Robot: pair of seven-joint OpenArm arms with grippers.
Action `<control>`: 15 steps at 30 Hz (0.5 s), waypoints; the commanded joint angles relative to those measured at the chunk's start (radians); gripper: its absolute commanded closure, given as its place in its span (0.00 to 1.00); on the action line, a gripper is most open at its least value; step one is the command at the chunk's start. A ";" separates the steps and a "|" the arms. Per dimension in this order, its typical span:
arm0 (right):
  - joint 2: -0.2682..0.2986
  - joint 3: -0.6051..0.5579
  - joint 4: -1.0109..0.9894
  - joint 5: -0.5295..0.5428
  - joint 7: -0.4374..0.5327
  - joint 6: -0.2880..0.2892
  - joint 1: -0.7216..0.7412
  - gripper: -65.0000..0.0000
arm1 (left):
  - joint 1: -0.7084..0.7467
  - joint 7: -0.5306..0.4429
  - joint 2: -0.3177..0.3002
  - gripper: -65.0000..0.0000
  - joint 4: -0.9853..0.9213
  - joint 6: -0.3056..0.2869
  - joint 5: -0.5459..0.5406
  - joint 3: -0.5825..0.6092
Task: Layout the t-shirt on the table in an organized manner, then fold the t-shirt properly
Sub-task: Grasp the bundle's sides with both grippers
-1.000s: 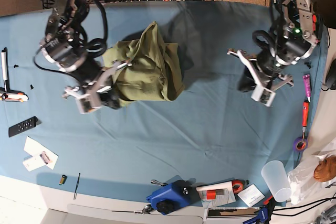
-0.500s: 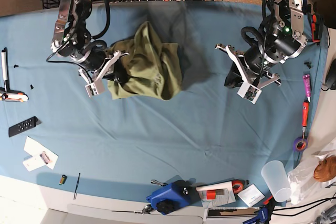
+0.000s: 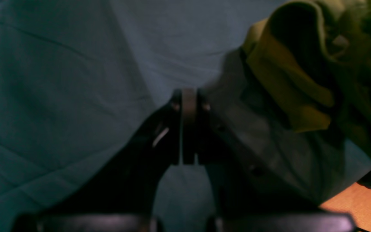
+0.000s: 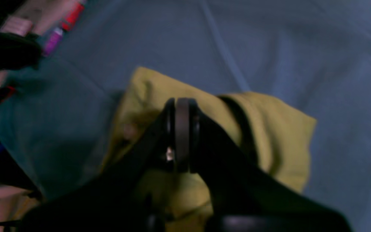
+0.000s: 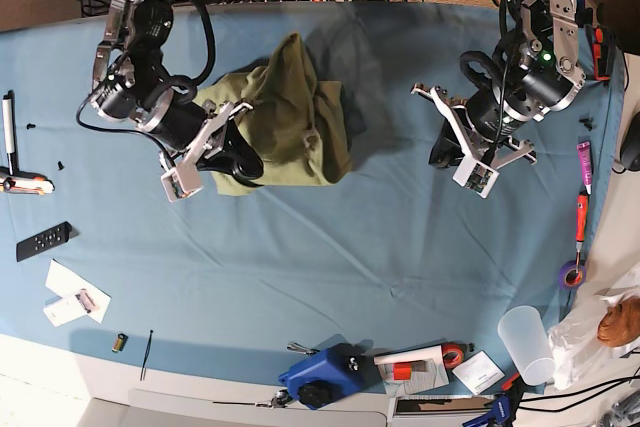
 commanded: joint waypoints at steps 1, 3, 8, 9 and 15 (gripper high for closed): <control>-0.011 -0.002 0.003 0.012 0.039 0.005 0.024 1.00 | -0.008 -0.023 -0.005 1.00 0.017 -0.001 -0.022 -0.002; -0.030 -0.019 -0.028 -0.012 0.045 0.005 0.042 1.00 | -0.008 -0.022 -0.005 1.00 0.017 -0.001 -0.047 -0.002; -0.047 -0.116 -0.167 -0.114 0.100 0.005 0.100 1.00 | -0.007 -0.022 0.009 1.00 0.017 -0.001 -0.058 -0.002; -0.047 -0.139 -0.199 -0.141 0.117 0.005 0.113 1.00 | -0.007 -0.022 0.013 0.97 0.017 -0.001 -0.058 -0.002; -0.048 -0.234 -0.327 -0.193 0.138 0.005 0.183 1.00 | -0.007 -0.022 0.023 0.71 0.017 -0.001 -0.059 -0.002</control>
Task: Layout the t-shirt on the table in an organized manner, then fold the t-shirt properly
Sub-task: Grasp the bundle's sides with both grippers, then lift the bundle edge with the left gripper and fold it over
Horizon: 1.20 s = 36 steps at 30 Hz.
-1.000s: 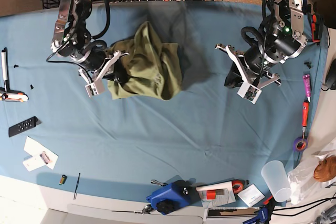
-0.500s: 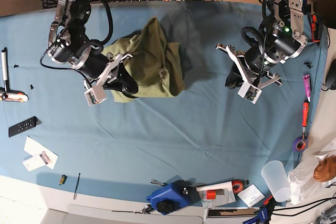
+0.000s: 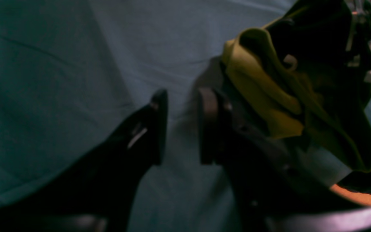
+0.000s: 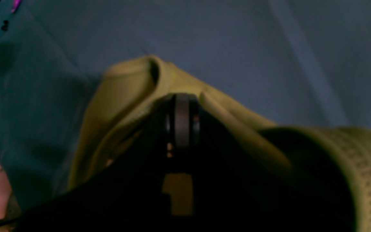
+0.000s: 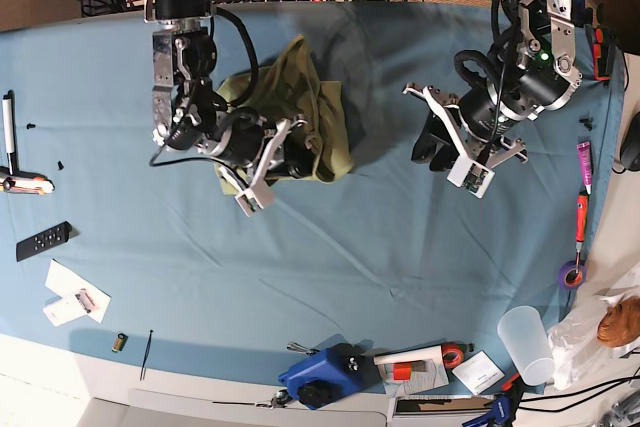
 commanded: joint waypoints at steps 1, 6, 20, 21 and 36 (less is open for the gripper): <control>0.000 0.001 0.021 0.029 0.023 0.009 0.027 1.00 | -0.008 -0.023 -0.005 0.70 0.017 -0.002 -0.013 -0.002; 0.000 0.044 0.124 0.051 0.018 0.009 0.058 1.00 | 0.006 -0.023 -0.004 0.62 0.017 -0.062 -0.082 -0.002; 0.005 0.428 0.416 -0.175 -0.038 -0.059 0.041 1.00 | 0.084 -0.057 0.054 0.44 -0.036 0.104 -0.171 0.108; 0.012 0.446 0.416 -0.188 -0.038 -0.062 0.032 1.00 | 0.082 -0.057 0.060 0.44 -0.052 0.135 -0.150 0.143; 0.143 0.481 0.416 -0.275 -0.064 -0.089 -0.179 1.00 | 0.024 -0.060 0.180 0.44 -0.129 0.304 0.058 0.351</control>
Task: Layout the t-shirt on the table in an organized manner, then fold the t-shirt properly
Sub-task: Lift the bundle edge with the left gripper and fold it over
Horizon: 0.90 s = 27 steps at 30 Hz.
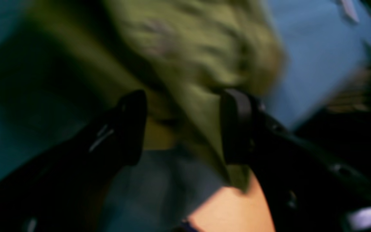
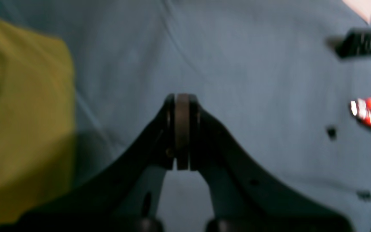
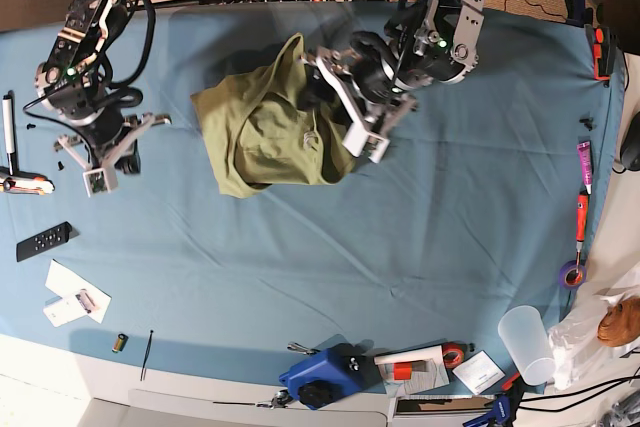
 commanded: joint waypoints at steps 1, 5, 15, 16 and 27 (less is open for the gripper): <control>0.016 0.003 0.019 0.004 0.022 -0.002 0.004 1.00 | -0.007 -0.018 0.005 0.45 0.009 0.005 -0.014 -0.003; 0.016 0.003 0.019 0.001 0.021 -0.009 -0.011 1.00 | -0.006 -0.018 0.006 0.45 -0.043 0.006 -0.042 -0.012; 0.016 0.002 0.019 0.002 -0.007 -0.009 -0.011 1.00 | -0.026 -0.018 0.036 0.45 -0.141 -0.020 -0.113 -0.012; 0.016 0.002 0.019 0.002 -0.016 -0.009 -0.011 1.00 | -0.026 -0.020 0.036 0.47 -0.142 -0.020 -0.111 -0.012; 0.016 0.002 0.019 0.023 -0.027 -0.008 -0.050 1.00 | -0.063 -0.059 0.062 0.91 -0.285 0.033 -0.114 -0.011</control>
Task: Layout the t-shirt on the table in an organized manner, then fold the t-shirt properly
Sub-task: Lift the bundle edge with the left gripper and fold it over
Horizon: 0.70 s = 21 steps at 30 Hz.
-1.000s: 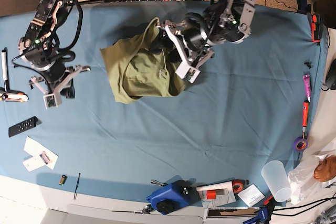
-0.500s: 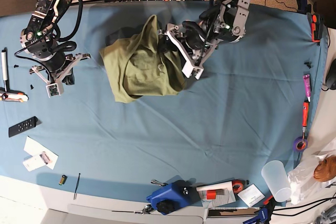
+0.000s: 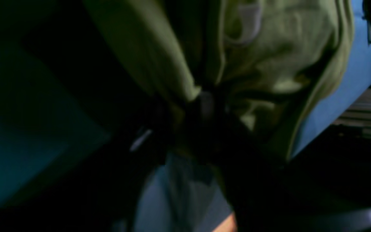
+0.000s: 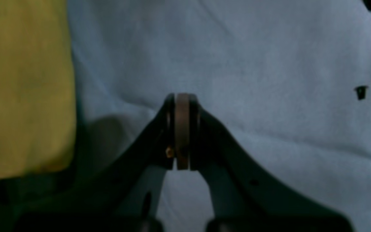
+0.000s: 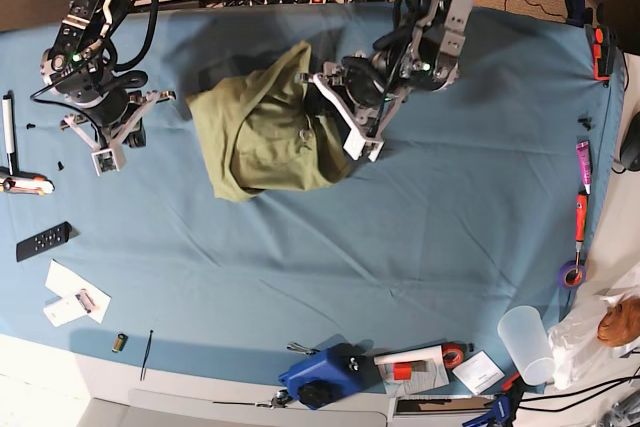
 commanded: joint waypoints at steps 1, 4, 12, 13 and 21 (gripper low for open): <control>0.016 0.004 0.019 0.011 0.020 -0.005 0.005 1.00 | -0.008 0.013 0.007 0.98 0.005 0.003 -0.001 0.002; 0.016 0.004 0.019 0.011 0.014 -0.005 -0.012 1.00 | -0.028 0.035 0.007 1.00 0.006 -0.002 0.053 0.003; 0.016 0.002 0.019 0.164 0.004 0.068 -0.085 1.00 | -0.121 0.085 -0.016 1.00 0.006 -0.054 0.100 0.003; 0.016 0.002 0.019 0.189 0.000 0.080 -0.092 1.00 | -0.132 0.085 -0.021 1.00 0.006 -0.054 0.100 0.003; 0.005 0.002 0.019 0.346 -0.056 0.100 -0.099 1.00 | -0.213 0.077 -0.101 1.00 0.006 -0.137 0.107 0.003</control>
